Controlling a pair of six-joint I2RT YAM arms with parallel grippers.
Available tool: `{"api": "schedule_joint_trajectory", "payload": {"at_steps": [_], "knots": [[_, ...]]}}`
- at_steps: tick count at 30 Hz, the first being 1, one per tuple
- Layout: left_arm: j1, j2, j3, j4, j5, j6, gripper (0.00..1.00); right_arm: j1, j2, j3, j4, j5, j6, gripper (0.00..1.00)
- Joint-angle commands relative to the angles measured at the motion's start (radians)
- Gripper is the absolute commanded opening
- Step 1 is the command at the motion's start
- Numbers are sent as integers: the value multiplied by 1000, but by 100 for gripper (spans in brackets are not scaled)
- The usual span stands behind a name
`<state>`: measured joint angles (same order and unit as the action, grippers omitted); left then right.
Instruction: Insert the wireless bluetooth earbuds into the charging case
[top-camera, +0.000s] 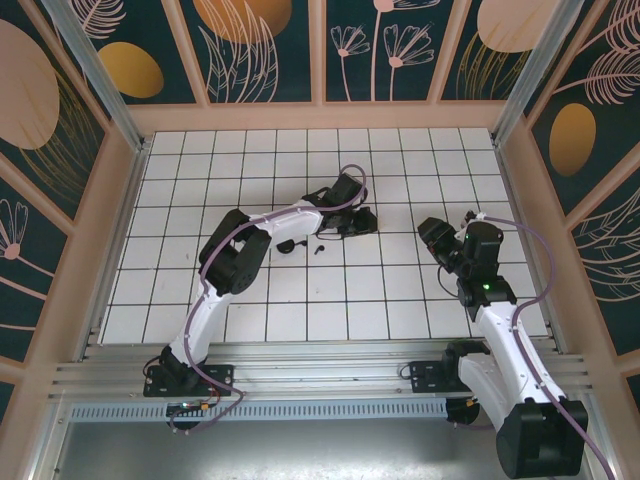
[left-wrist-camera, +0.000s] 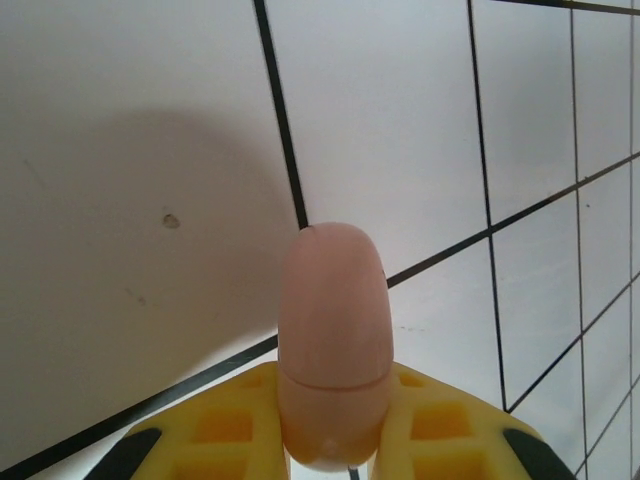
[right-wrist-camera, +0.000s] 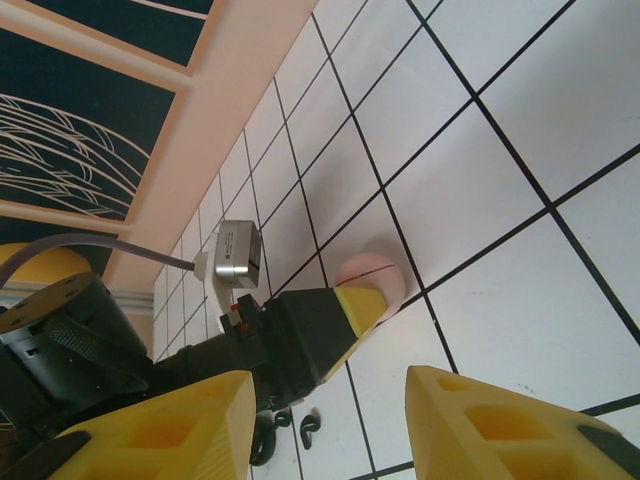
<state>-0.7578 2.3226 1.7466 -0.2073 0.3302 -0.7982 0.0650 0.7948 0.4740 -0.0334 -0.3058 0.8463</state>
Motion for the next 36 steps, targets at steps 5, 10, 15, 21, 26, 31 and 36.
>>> {"api": "schedule_joint_trajectory", "payload": {"at_steps": [5, 10, 15, 21, 26, 31, 36], "knots": [[2, 31, 1, -53, -48, 3, 19, -7, -5, -20, 37, -7, 15, 44], [4, 34, 11, -82, -71, 19, 26, -8, -5, -21, 37, -8, 17, 44], [7, 29, 33, -135, -114, 48, 38, -7, -5, -18, 37, -12, 19, 44], [6, -4, 60, -197, -171, 93, 50, -8, -8, -8, 25, -15, 13, 44], [10, -64, 86, -278, -251, 169, 56, -5, 2, 3, 25, -19, 12, 44], [26, -173, 75, -386, -332, 283, 61, 11, 30, 29, 20, -25, -5, 44], [105, -282, 7, -541, -400, 403, 63, 54, 81, 74, 1, -17, -44, 44]]}}
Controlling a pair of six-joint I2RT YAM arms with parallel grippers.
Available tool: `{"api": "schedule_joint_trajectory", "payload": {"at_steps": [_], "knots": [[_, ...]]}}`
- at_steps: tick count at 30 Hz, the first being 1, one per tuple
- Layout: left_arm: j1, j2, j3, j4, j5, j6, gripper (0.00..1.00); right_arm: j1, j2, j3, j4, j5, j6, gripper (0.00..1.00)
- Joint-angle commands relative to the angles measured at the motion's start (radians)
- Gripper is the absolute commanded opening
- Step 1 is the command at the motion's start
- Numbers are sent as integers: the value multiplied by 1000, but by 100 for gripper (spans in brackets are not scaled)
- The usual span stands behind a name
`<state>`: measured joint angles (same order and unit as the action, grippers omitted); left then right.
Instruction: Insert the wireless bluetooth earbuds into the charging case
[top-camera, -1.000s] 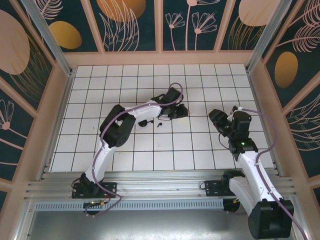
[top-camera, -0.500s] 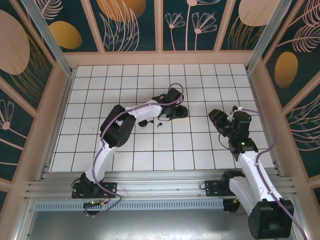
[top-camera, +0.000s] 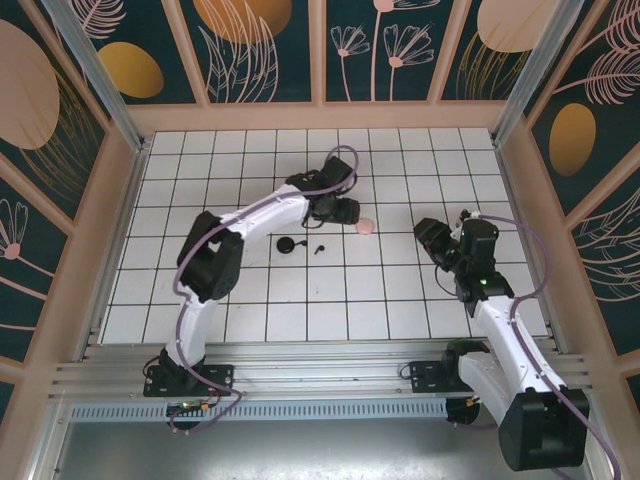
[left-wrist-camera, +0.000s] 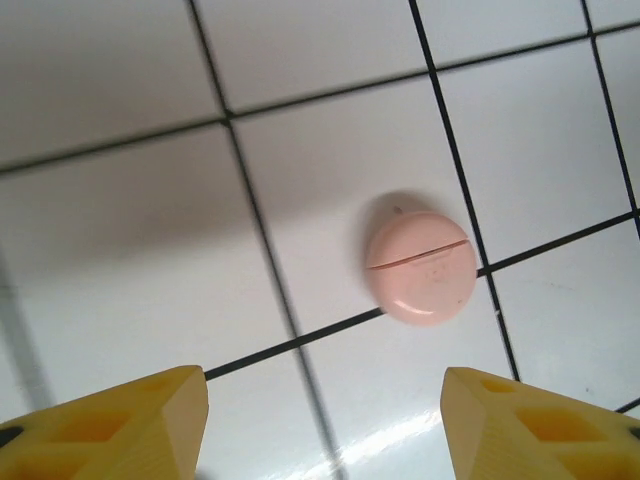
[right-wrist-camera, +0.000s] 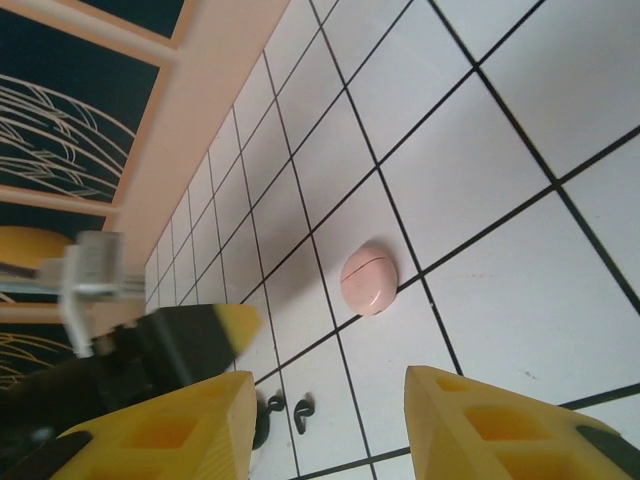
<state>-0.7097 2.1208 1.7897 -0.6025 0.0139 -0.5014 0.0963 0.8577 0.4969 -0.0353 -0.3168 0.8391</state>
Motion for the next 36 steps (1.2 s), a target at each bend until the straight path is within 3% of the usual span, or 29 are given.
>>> {"api": "schedule_joint_trajectory", "payload": {"at_steps": [1, 4, 11, 19, 36], "knots": [[73, -98, -58, -165, -94, 117, 64, 30, 27, 59, 0, -5, -42, 44], [115, -150, -141, -201, -97, 127, 66, 48, 53, 69, 2, 2, -45, 44], [121, -180, -328, -179, -132, 66, 76, 90, 92, 81, 18, 17, -42, 44], [122, -135, -388, -135, -134, 43, 78, 114, 110, 86, 19, 25, -42, 44], [122, -46, -347, -94, -155, 61, 64, 123, 104, 88, 2, 42, -41, 44]]}}
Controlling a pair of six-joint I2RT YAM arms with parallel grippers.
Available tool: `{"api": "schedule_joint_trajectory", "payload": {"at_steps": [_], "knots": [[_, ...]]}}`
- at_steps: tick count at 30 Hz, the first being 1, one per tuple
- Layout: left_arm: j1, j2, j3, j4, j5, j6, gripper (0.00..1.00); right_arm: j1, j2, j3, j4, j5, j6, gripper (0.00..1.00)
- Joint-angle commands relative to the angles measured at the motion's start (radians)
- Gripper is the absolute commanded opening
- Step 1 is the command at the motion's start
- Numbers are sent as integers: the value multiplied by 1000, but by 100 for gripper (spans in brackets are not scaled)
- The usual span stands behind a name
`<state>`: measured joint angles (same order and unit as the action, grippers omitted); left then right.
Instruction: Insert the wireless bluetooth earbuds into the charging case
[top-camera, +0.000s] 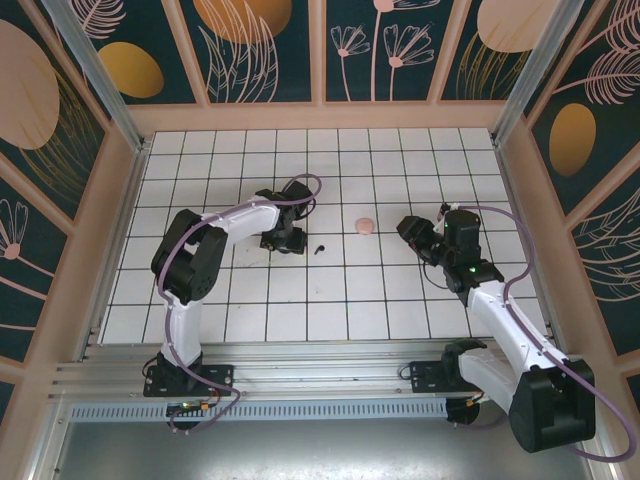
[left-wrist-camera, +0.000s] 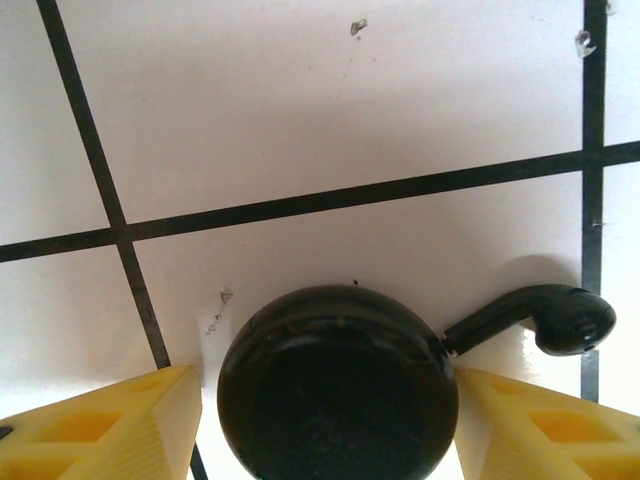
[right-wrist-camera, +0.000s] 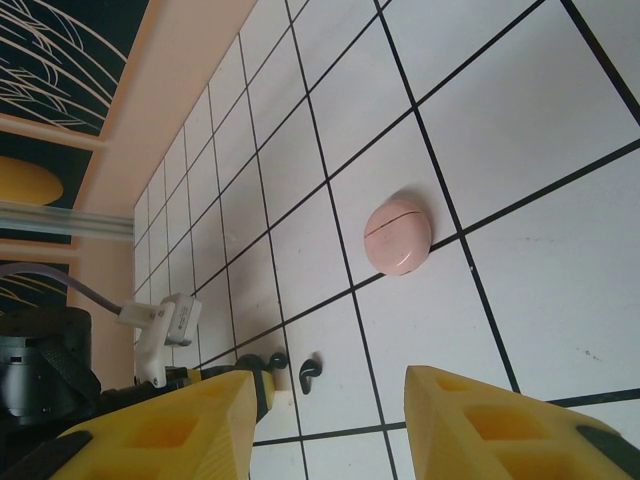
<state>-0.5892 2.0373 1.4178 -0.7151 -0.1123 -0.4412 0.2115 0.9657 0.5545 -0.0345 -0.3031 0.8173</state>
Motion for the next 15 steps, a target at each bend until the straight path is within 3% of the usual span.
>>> {"api": "schedule_joint_trajectory", "payload": {"at_steps": [1, 8, 15], "knots": [[4, 41, 29, 20, -29, 2, 62, 8, -4, 30, 0, 29, -19, 44], [5, 53, 38, 26, -35, 7, 48, 7, -9, 28, -12, 32, -22, 44], [6, -2, 2, 26, -41, 9, 40, 9, -12, 32, -20, 32, -24, 43]]}}
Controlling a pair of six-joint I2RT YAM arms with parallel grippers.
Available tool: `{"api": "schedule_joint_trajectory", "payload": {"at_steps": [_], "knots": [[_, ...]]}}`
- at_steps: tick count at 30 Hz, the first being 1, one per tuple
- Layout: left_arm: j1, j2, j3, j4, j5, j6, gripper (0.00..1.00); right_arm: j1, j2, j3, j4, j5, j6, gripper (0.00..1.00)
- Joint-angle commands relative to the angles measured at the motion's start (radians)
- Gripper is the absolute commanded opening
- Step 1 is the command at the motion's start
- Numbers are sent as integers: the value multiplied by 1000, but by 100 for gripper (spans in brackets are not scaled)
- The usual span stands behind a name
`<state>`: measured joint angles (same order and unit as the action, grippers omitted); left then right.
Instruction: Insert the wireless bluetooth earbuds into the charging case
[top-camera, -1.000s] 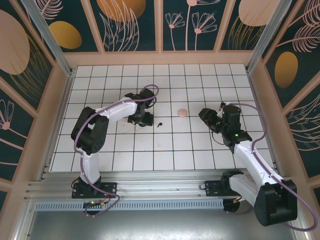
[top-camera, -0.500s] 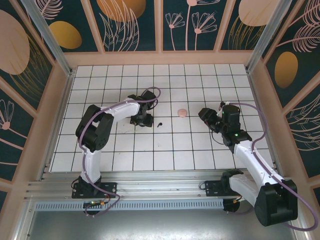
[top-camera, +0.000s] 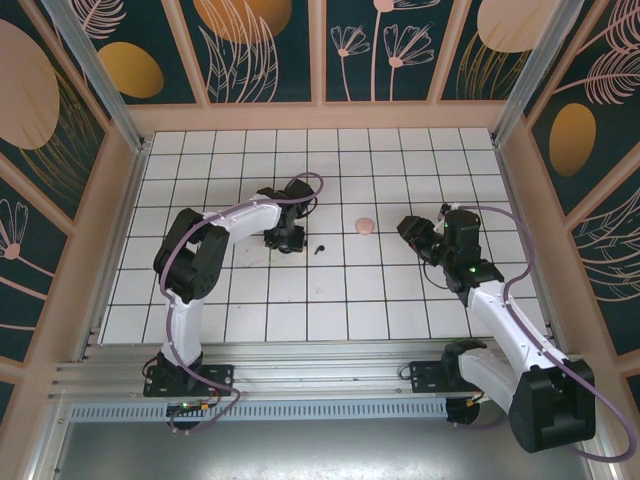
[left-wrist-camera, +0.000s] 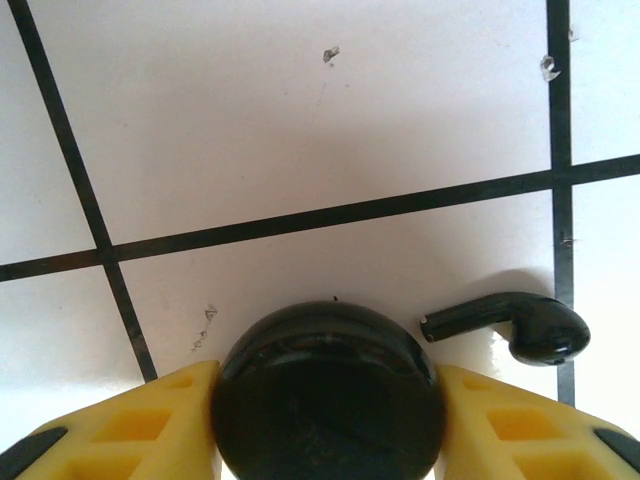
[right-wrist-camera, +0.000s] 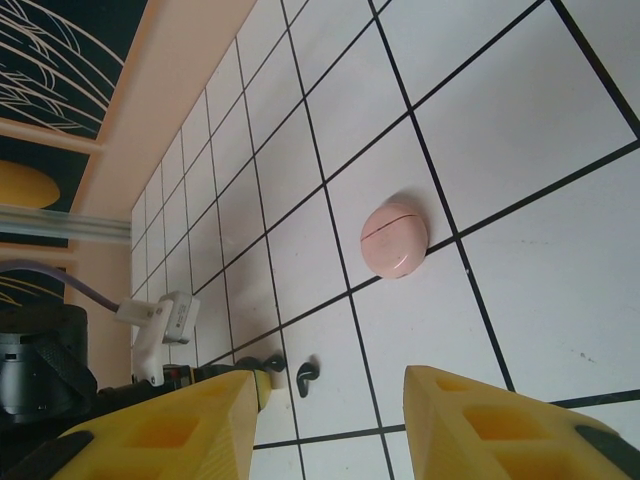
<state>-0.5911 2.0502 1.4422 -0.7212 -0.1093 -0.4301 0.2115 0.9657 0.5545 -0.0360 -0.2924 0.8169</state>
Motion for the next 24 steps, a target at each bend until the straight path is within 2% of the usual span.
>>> {"api": "schedule_joint_trajectory", "payload": {"at_steps": [1, 9, 13, 17, 22, 24], "knots": [[7, -28, -28, 32, -40, -1, 39, 9, -12, 32, -17, 17, -27, 44], [7, -184, -109, 80, -8, 37, 35, 8, 2, 63, -15, -48, -90, 43], [7, -289, -189, 172, 28, 133, 32, 8, 26, 100, -21, -118, -147, 43], [7, -403, -297, 316, 110, 285, 29, 8, 76, 145, -21, -219, -199, 43], [7, -522, -427, 498, 334, 512, 28, 13, 159, 184, -8, -376, -229, 42], [8, -549, -458, 542, 391, 597, 28, 25, 184, 196, -6, -422, -239, 42]]}}
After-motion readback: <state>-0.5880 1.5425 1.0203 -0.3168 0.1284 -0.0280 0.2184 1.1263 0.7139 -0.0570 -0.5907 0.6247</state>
